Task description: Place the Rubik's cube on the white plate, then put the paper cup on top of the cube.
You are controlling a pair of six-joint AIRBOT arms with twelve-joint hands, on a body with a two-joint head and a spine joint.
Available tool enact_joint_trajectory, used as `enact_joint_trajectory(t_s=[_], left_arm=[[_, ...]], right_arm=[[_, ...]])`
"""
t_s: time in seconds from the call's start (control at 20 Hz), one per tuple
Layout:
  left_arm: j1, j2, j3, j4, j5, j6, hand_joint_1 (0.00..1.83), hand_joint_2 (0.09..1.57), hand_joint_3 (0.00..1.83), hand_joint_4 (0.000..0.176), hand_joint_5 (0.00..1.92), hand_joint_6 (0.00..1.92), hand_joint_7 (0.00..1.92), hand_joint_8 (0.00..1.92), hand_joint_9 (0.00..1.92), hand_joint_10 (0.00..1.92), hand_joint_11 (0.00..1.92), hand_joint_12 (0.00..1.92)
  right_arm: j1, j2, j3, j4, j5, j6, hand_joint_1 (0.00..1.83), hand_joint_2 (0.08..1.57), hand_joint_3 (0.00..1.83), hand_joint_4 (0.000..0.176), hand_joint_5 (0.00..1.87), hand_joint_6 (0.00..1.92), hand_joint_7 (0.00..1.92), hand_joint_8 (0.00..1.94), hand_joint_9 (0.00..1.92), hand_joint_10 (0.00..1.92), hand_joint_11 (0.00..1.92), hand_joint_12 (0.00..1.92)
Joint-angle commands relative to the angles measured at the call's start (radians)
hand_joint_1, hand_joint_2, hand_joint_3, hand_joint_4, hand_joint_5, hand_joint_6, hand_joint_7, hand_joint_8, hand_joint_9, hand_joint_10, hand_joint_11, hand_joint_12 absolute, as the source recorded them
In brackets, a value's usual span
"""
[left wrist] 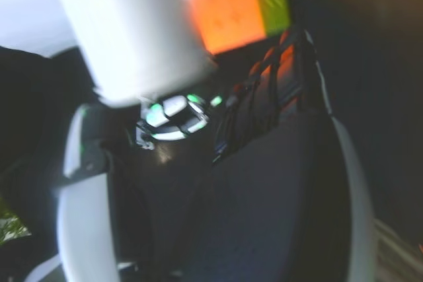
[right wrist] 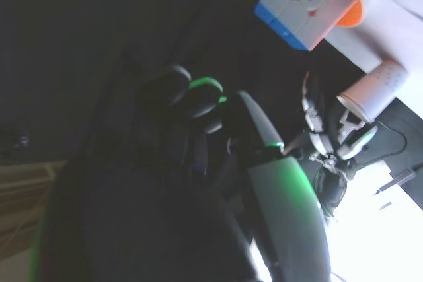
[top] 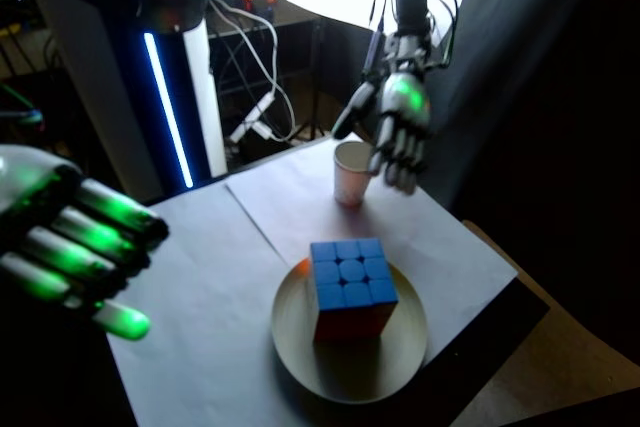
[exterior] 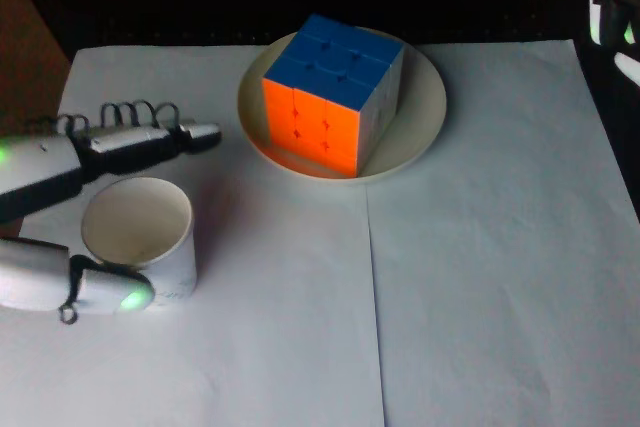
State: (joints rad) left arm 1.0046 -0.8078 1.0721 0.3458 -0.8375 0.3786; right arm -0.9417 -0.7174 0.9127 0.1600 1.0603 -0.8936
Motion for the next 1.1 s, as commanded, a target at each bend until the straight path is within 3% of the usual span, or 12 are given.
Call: enact_joint_trajectory(t_s=[0.0,0.1,0.2,0.25,0.3,0.35,0.4,0.5,0.65,0.75,0.9,1.05], left_arm=[[-0.007,-0.009,0.009,-0.035,-0.091,-0.018,0.90,1.07,0.00,0.113,0.00,0.00,0.00,0.00,0.00,0.00,0.00,1.22],[-0.008,-0.026,0.016,-0.021,-0.075,-0.024,0.87,1.06,0.00,0.103,0.00,0.00,0.00,0.00,0.00,0.00,0.00,0.03],[-0.010,-0.035,0.017,-0.014,-0.066,-0.024,1.10,1.10,0.01,0.145,0.00,0.00,0.00,0.00,0.00,0.00,0.00,0.00],[-0.010,-0.037,0.018,-0.014,-0.066,-0.024,1.06,1.14,0.01,0.102,0.00,0.00,0.00,0.00,0.09,0.04,0.00,1.41],[-0.010,-0.038,0.018,-0.013,-0.065,-0.023,1.04,1.15,0.01,0.095,0.00,0.00,0.00,0.00,0.10,0.07,0.00,1.60],[-0.011,-0.038,0.018,-0.012,-0.065,-0.023,1.05,1.13,0.00,0.081,0.10,0.08,0.08,0.13,0.01,0.64,0.00,1.45],[-0.012,-0.038,0.018,-0.012,-0.065,-0.023,1.08,1.13,0.00,0.069,0.04,0.33,0.00,0.50,0.00,0.75,0.00,1.44],[-0.012,-0.037,0.018,-0.012,-0.067,-0.023,1.25,1.12,0.00,0.078,0.02,0.68,0.00,0.62,0.00,1.15,0.00,1.83],[-0.013,-0.038,0.018,-0.012,-0.066,-0.019,1.11,1.14,0.01,0.084,0.00,1.00,0.00,1.00,0.00,1.22,0.00,1.68],[-0.013,-0.038,0.018,-0.012,-0.067,-0.015,1.17,1.17,0.01,0.000,0.00,1.13,0.00,1.22,0.00,1.70,0.00,1.91],[-0.014,-0.037,0.018,-0.013,-0.072,-0.014,1.06,1.18,0.00,0.054,0.00,1.30,0.00,1.45,0.00,1.72,0.00,1.92],[-0.015,-0.037,0.017,-0.021,-0.080,-0.006,1.17,1.17,0.00,0.000,0.02,1.47,0.00,1.71,0.05,1.92,0.19,1.92]], right_arm=[[0.005,-0.001,0.007,0.008,0.120,-0.001,1.03,1.42,0.00,0.000,0.39,1.74,0.57,1.81,0.50,1.92,0.58,1.92],[0.005,-0.002,0.007,0.008,0.118,-0.001,1.02,1.43,0.00,0.000,0.36,1.77,0.57,1.82,0.47,1.92,0.54,1.92],[0.005,-0.004,0.007,0.008,0.117,-0.001,1.04,1.41,0.00,0.000,0.39,1.74,0.59,1.78,0.47,1.92,0.52,1.92],[0.005,-0.004,0.007,0.008,0.117,-0.001,1.04,1.42,0.00,0.000,0.37,1.74,0.59,1.81,0.51,1.92,0.58,1.92],[0.005,-0.004,0.007,0.008,0.116,-0.001,1.04,1.42,0.00,0.000,0.37,1.74,0.59,1.82,0.52,1.92,0.60,1.92],[0.005,-0.004,0.007,0.009,0.116,-0.001,1.02,1.43,0.00,0.000,0.37,1.77,0.57,1.81,0.47,1.92,0.53,1.92],[0.005,-0.004,0.007,0.009,0.116,-0.001,1.02,1.43,0.00,0.000,0.37,1.78,0.56,1.80,0.43,1.92,0.48,1.92],[0.004,-0.005,0.007,0.009,0.116,-0.001,1.02,1.43,0.00,0.000,0.37,1.76,0.57,1.82,0.46,1.92,0.54,1.92],[0.002,-0.007,0.008,0.011,0.116,-0.001,1.01,1.43,0.00,0.000,0.38,1.78,0.55,1.80,0.38,1.92,0.43,1.92],[0.002,-0.008,0.008,0.011,0.116,-0.001,1.01,1.42,0.00,0.000,0.40,1.76,0.55,1.79,0.37,1.92,0.42,1.92],[0.001,-0.010,0.009,0.011,0.116,-0.001,1.00,1.42,0.00,0.002,0.40,1.80,0.54,1.76,0.34,1.89,0.39,1.92],[-0.001,-0.010,0.009,0.014,0.116,-0.001,1.01,1.42,0.00,0.000,0.40,1.78,0.56,1.76,0.38,1.90,0.46,1.92]])
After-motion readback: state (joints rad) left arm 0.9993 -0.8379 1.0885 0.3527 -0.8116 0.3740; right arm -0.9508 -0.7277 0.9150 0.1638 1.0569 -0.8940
